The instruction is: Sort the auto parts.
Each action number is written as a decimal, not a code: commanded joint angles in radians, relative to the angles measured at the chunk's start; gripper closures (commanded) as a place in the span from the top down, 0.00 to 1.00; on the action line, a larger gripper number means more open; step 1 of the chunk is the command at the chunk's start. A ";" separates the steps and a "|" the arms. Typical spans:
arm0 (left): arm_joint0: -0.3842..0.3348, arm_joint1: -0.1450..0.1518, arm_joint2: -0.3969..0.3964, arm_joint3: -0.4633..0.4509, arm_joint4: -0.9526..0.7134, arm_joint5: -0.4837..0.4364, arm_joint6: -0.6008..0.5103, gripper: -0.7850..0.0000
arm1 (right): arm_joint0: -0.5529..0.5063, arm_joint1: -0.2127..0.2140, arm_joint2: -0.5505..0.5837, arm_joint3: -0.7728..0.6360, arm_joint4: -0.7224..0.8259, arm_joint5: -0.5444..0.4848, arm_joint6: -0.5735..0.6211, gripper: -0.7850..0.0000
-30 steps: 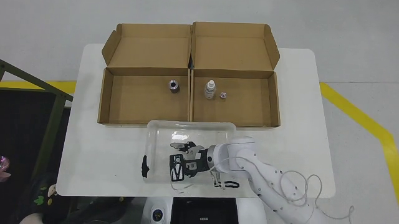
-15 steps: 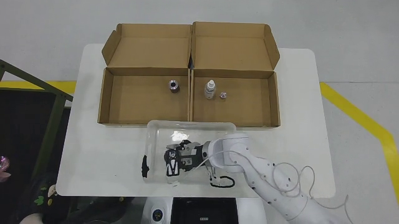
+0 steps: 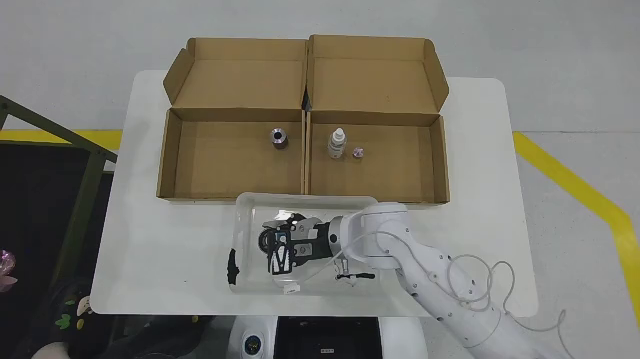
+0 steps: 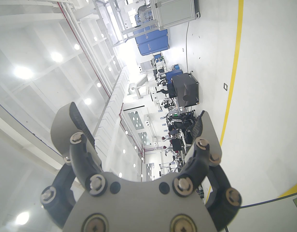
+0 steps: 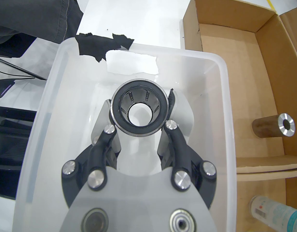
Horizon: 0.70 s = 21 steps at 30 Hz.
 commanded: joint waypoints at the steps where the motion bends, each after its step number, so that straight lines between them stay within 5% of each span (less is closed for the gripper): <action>1: 0.000 0.000 0.000 0.000 0.000 0.000 0.000 1.00 | 0.000 0.003 0.012 -0.008 0.010 -0.003 -0.013 0.00; 21: 0.000 0.000 0.000 0.000 0.000 0.000 0.000 1.00 | 0.085 0.008 0.079 -0.071 0.134 0.004 -0.114 0.00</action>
